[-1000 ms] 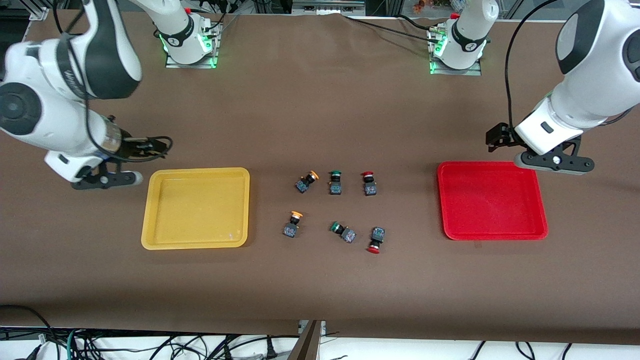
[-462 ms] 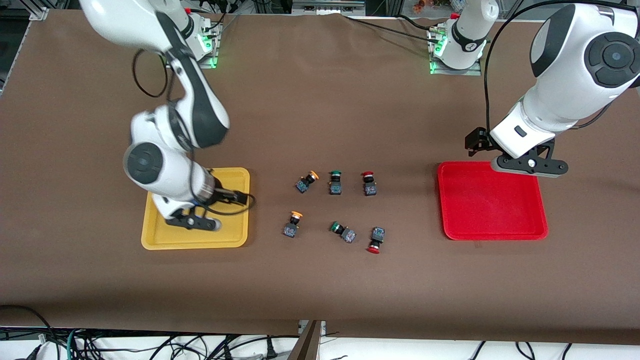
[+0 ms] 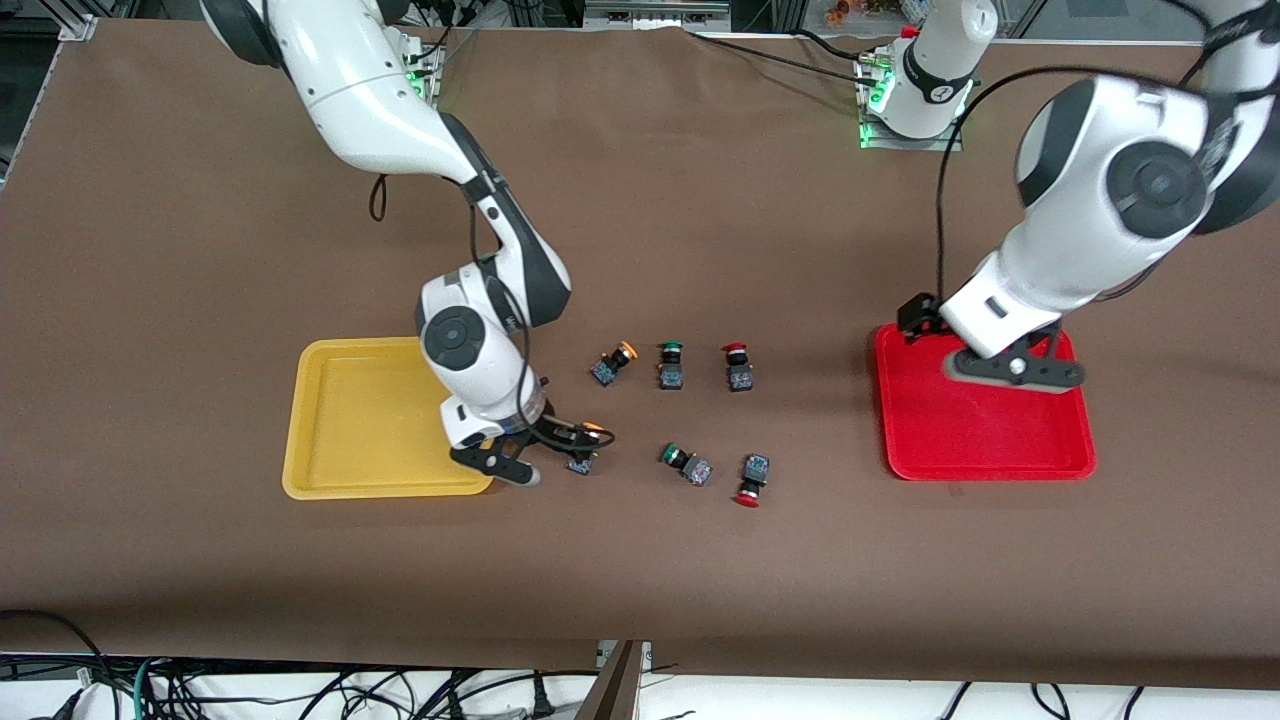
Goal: Place red and yellow buttons in trays
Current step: 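Grasp the orange and red buttons with the right and left grippers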
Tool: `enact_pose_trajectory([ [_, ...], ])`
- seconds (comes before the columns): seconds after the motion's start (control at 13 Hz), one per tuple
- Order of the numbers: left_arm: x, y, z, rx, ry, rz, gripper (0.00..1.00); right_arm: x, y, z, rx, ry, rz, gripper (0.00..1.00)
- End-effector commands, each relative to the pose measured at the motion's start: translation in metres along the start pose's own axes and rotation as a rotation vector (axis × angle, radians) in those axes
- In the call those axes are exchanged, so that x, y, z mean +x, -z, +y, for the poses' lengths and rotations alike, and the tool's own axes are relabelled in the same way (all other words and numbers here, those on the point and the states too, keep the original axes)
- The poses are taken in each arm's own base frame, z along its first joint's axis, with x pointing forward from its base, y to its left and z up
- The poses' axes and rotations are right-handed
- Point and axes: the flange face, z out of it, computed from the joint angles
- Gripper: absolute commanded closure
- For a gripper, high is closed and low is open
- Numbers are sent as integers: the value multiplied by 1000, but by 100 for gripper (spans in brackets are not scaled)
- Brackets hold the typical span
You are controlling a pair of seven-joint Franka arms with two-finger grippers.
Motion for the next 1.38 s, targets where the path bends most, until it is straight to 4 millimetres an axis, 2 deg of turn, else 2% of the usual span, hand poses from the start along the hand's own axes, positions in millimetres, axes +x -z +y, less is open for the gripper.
enact_pose_trajectory([
  [0.0,29,-64,51,-42,-27,-50,0,-23,-28,-19,42,-37,34,0],
  [0.15,43,-85,70,-67,33,12,0,-29,-41,-16,38,-28,44,4],
  [0.23,45,-103,84,-72,71,13,0,-29,-43,-15,33,-14,45,13],
  [0.38,50,-138,114,-100,125,44,0,-29,-43,-15,19,11,53,37],
  [0.54,44,-171,147,-99,185,37,0,-25,-39,-14,15,17,58,55],
  [0.62,42,-187,154,-82,190,31,0,-22,-34,-12,4,18,50,62],
  [0.77,40,-221,151,-52,185,-6,0,-14,-19,-7,-47,55,6,64],
  [0.85,36,-227,158,-49,177,-14,0,-4,0,-4,-66,75,-12,64],
  [0.92,23,-238,176,-37,166,-34,0,9,21,3,-85,95,-36,64],
  [1.0,11,-246,185,-21,175,-56,0,24,39,15,-111,129,-68,64],
  [1.08,6,-252,185,-16,173,-68,0,40,57,31,-131,178,-101,64],
  [1.15,2,-256,191,-13,165,-74,0,53,68,52,-169,222,-141,63],
  [1.31,-3,-258,200,-8,149,-74,0,70,75,108,-247,309,-199,60],
])
